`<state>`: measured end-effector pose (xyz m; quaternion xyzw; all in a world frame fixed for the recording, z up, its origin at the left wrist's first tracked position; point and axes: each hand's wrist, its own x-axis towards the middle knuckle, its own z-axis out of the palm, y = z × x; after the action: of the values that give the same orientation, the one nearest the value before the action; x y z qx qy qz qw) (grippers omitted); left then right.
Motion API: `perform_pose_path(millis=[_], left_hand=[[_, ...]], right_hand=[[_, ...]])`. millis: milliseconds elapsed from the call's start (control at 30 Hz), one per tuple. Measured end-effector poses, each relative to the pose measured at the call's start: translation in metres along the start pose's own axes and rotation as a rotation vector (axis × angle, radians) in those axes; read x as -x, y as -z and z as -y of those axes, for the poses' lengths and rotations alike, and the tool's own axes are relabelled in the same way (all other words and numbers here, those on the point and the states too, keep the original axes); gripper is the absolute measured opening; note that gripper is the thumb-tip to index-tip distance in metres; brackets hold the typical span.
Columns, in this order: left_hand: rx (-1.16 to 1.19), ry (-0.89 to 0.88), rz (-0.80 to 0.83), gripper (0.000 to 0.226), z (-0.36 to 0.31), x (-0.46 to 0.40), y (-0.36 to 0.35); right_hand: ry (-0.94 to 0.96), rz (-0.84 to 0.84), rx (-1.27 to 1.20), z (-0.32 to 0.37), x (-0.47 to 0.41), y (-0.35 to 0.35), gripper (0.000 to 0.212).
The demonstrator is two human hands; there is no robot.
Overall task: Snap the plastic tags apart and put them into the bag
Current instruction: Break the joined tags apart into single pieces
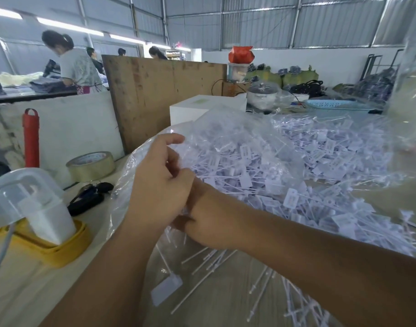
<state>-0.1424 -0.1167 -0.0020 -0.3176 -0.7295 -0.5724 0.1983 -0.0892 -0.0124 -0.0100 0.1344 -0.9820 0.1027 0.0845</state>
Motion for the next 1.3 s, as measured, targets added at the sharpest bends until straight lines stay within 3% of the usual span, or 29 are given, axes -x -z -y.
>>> perform_pose_path(millis=[133,267,367,433,567,633,700,800,900,1000,1100,1300], left_hand=[[-0.043,0.019,-0.032,0.04,0.004,-0.004,0.004],[-0.069,0.101,0.05,0.023,0.006,-0.005,0.006],[-0.127,0.21,0.2,0.023,0.006,-0.002,0.012],[-0.268,0.243,0.235,0.03,0.002,-0.001,0.018],[-0.775,0.081,0.182,0.059,-0.006,0.003,0.034],[-0.953,0.173,0.22,0.073,-0.003,0.012,0.042],[-1.02,0.329,0.28,0.065,0.004,0.024,0.047],[-0.945,0.366,0.304,0.034,0.011,0.031,0.047],[-0.893,0.279,0.185,0.015,0.01,0.031,0.045],[-0.693,0.246,0.147,0.018,0.007,0.031,0.042],[-0.548,0.212,0.118,0.027,0.004,0.032,0.043],[-0.383,0.088,0.077,0.026,-0.007,0.036,0.054]], right_hand=[[-0.039,-0.163,-0.036,0.021,0.021,0.011,0.029],[-0.081,0.124,-0.006,0.041,0.026,0.003,0.033],[-0.133,0.179,-0.028,0.04,0.02,-0.002,0.032],[-0.168,0.17,-0.031,0.037,0.017,-0.001,0.034],[-0.142,0.127,0.094,0.034,0.016,0.006,0.025],[-0.086,0.094,0.154,0.035,0.015,0.007,0.022],[-0.06,0.083,0.225,0.034,0.013,0.007,0.027],[-0.081,0.142,0.271,0.031,0.007,0.004,0.018],[-0.127,0.213,0.268,0.028,-0.001,0.001,0.028],[-0.055,0.087,0.21,0.023,-0.011,-0.001,0.002],[-0.021,-0.064,0.178,0.013,-0.024,-0.005,0.007],[-0.06,-0.048,0.277,0.006,-0.042,-0.024,0.026]])
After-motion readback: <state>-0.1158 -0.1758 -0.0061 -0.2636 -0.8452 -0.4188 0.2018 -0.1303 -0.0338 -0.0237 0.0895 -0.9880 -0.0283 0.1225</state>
